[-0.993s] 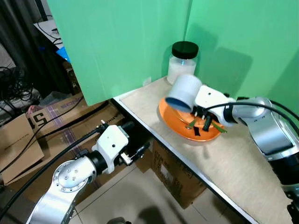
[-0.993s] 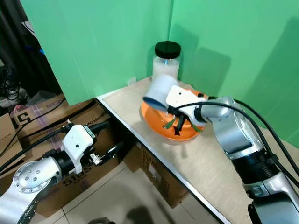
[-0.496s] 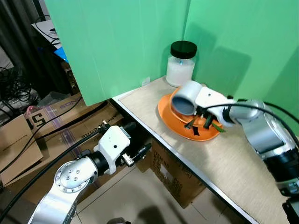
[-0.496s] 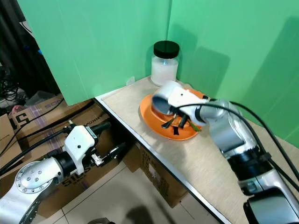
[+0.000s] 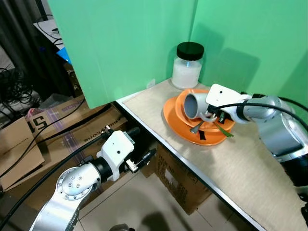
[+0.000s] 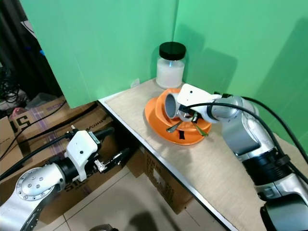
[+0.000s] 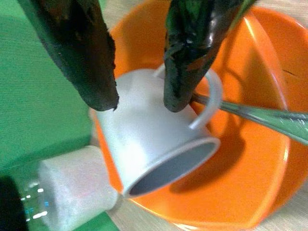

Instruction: Setting the table

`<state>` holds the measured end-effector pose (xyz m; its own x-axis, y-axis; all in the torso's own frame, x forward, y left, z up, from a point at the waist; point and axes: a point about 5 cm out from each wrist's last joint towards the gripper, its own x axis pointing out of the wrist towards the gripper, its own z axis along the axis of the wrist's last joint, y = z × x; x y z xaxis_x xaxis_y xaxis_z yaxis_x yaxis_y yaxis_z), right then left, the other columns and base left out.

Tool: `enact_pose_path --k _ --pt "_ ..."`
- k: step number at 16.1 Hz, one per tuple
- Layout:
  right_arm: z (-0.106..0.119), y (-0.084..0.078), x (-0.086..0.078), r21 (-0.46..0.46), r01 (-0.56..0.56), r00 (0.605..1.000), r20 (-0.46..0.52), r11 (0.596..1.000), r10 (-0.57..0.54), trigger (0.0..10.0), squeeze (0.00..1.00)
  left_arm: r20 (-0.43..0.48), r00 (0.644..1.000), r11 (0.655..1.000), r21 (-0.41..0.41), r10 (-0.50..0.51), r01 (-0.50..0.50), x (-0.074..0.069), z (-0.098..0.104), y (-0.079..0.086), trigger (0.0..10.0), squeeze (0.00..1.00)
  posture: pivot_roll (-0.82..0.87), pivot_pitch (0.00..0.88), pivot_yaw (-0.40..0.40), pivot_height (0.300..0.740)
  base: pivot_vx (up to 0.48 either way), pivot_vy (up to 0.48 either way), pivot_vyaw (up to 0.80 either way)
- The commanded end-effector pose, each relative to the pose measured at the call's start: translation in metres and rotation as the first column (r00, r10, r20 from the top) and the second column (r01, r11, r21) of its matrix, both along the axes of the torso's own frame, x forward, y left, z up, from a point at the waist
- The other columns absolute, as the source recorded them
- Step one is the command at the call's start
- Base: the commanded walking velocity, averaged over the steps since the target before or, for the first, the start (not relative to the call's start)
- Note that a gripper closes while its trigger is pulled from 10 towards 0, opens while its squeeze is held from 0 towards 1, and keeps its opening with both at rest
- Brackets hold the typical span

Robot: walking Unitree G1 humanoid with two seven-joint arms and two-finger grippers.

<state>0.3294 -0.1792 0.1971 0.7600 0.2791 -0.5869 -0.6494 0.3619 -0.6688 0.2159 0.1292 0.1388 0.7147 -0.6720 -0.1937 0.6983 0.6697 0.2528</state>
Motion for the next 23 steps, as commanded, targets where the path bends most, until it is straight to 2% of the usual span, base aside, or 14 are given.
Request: enact_pose_path --k 1,3,4,5,6,10,13,16,21,23 --pt "0.005 0.005 -0.001 -0.035 -0.036 0.999 0.017 0.999 0.036 10.0 1.00 0.004 1.000 1.000 0.002 -0.003 0.003 0.000 0.000 -0.002 10.0 0.00 0.03 0.000 0.001 0.740 0.000 0.000 0.00" --pt "-0.003 0.009 -0.004 -0.084 -0.058 0.998 0.022 0.995 0.060 10.0 1.00 0.006 1.000 1.000 0.002 -0.006 0.006 0.000 0.000 -0.003 10.0 0.00 0.03 0.000 0.002 0.740 0.000 0.000 0.00" --pt "-0.008 0.013 -0.008 -0.088 -0.081 0.997 -0.008 0.993 0.081 10.0 0.88 0.007 1.000 1.000 0.002 -0.007 0.007 0.000 0.000 -0.003 10.0 0.00 0.04 0.000 -0.001 0.740 0.000 0.000 0.00" --pt "-0.010 0.014 -0.009 -0.082 -0.089 0.996 -0.025 0.993 0.087 10.0 0.38 0.007 1.000 1.000 0.002 -0.007 0.007 0.000 0.000 -0.003 10.0 0.00 0.04 0.000 -0.001 0.740 0.000 0.000 0.00" --pt "-0.013 0.017 -0.014 -0.090 -0.112 0.993 -0.056 0.990 0.107 10.0 0.00 0.007 1.000 1.000 0.004 -0.007 0.006 0.000 0.000 -0.003 10.0 0.00 0.04 0.000 -0.002 0.740 0.000 0.000 0.00" --pt "-0.022 0.021 -0.012 -0.152 -0.105 0.994 -0.035 0.983 0.101 10.0 0.00 0.012 1.000 1.000 0.007 -0.004 0.004 0.001 0.000 -0.003 10.0 0.00 0.04 0.000 -0.006 0.740 0.000 0.000 0.00" --pt "-0.028 0.022 -0.010 -0.174 -0.060 0.998 -0.002 0.983 0.061 10.0 0.00 0.016 1.000 1.000 0.009 0.001 -0.001 0.001 0.000 -0.003 10.0 0.00 0.04 0.000 -0.009 0.740 0.000 0.000 0.00" --pt "-0.035 0.020 -0.007 -0.209 -0.004 0.999 0.049 0.978 0.014 10.0 0.00 0.020 1.000 1.000 0.009 0.004 -0.004 0.002 0.000 -0.003 10.0 0.00 0.04 0.000 -0.007 0.740 0.000 0.000 0.00" --pt "-0.050 0.013 -0.009 -0.251 0.028 0.999 0.036 0.968 -0.019 10.0 0.00 0.027 1.000 1.000 0.011 0.004 -0.004 0.004 0.001 -0.003 10.0 0.00 0.04 0.000 -0.003 0.740 0.000 0.000 0.00" --pt "-0.045 0.011 -0.004 -0.235 0.069 0.994 0.097 0.969 -0.048 10.0 0.00 0.032 0.999 1.000 0.011 0.007 -0.007 0.005 0.002 -0.002 10.0 0.00 0.04 0.000 -0.001 0.740 0.000 0.000 0.00"
